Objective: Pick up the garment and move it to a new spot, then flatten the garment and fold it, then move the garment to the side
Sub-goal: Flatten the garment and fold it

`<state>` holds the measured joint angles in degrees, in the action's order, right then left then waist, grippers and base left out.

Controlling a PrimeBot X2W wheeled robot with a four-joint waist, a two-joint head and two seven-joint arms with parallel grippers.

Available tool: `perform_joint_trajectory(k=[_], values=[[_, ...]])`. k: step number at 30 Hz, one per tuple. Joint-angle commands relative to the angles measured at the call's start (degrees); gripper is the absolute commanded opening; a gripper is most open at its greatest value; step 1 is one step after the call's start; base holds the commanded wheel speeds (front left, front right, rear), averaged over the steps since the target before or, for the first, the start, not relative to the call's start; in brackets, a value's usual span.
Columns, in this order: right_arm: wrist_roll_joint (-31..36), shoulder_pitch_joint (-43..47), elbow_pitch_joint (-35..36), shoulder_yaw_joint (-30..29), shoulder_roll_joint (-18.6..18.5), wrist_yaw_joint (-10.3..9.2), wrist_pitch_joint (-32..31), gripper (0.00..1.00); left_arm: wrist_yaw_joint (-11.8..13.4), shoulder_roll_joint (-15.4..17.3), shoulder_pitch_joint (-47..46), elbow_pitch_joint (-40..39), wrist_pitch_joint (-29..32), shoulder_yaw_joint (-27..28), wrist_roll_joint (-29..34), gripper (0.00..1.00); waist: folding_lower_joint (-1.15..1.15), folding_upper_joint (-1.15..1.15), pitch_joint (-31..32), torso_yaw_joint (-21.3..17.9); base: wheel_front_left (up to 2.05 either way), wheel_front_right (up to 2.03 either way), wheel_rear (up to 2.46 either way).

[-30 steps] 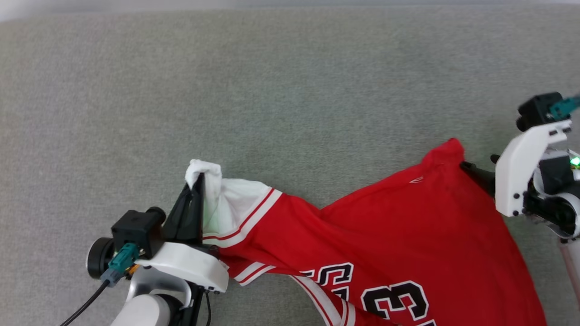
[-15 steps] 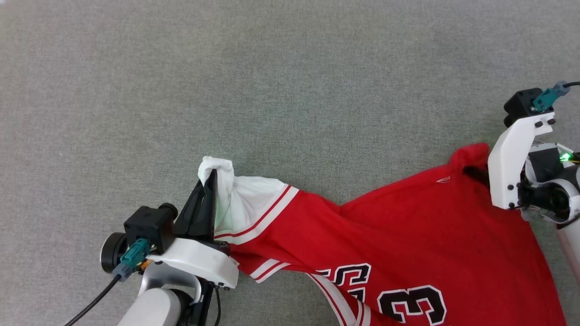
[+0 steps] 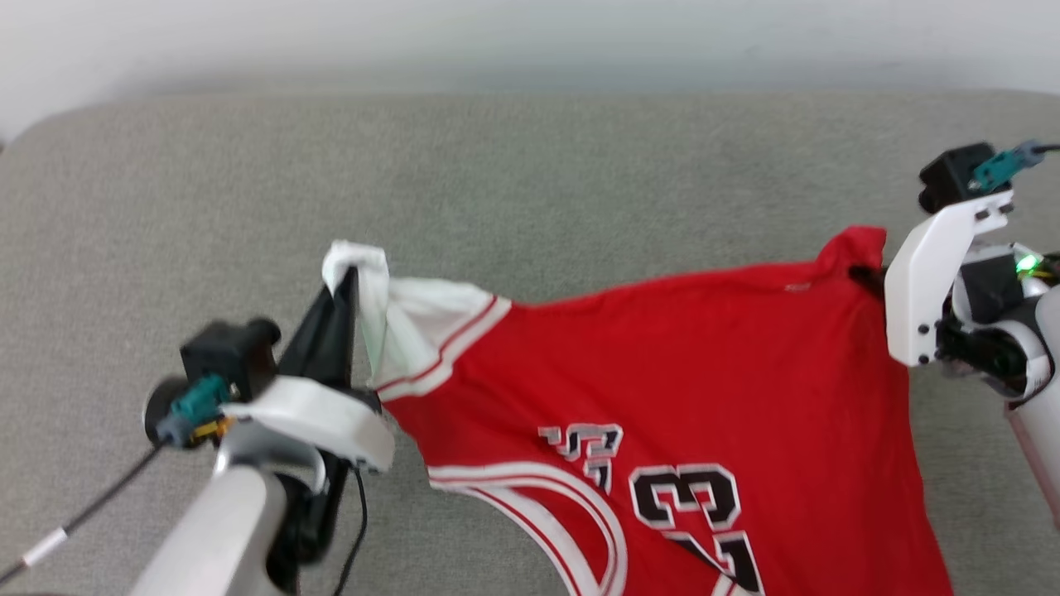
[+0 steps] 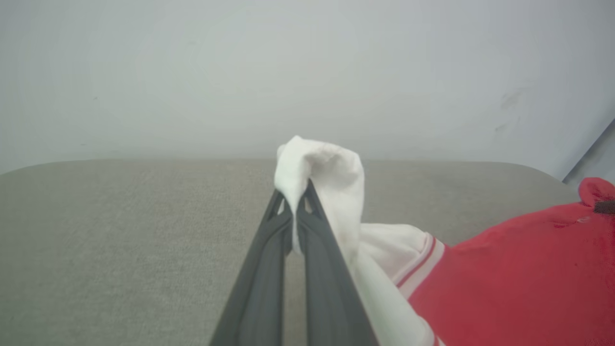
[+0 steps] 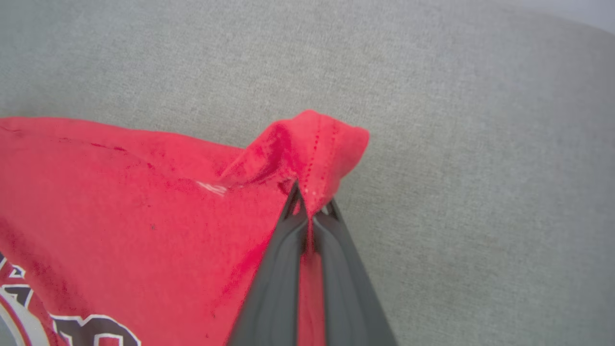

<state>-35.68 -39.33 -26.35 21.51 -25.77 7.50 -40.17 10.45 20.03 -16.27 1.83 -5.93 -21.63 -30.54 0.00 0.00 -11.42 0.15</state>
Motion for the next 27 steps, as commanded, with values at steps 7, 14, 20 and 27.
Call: perform_joint_trajectory(k=[7, 14, 20, 27], values=[[4.4, -6.3, -4.0, -2.5, 2.6, -0.02, 6.6, 0.00, -3.4, -0.3, -13.9, 10.0, 1.1, 3.1, -3.1, 0.00, 0.00, 0.00, 3.6, -3.4, 0.00, 0.00, 0.00], [7.3, -16.6, -6.7, -4.4, 4.9, -0.03, 13.8, 0.00, -6.4, 0.4, -32.3, 21.6, 1.3, 3.7, -1.7, 0.00, 0.00, 0.00, 0.4, -5.4, 0.00, 0.00, 0.00], [9.6, -28.8, -7.2, -7.5, 5.1, -0.03, 21.2, 0.00, -7.3, 1.3, -50.8, 28.2, 0.2, 4.0, 1.2, 0.00, 0.00, 0.00, -6.6, -6.4, 0.00, 0.00, 0.00], [12.9, -42.8, -8.3, -10.8, 4.4, -0.03, 26.7, 0.00, -8.9, 2.6, -70.6, 32.1, 0.2, 2.5, 5.2, 0.00, 0.00, 0.00, -15.6, -7.1, 0.00, 0.00, 0.00]])
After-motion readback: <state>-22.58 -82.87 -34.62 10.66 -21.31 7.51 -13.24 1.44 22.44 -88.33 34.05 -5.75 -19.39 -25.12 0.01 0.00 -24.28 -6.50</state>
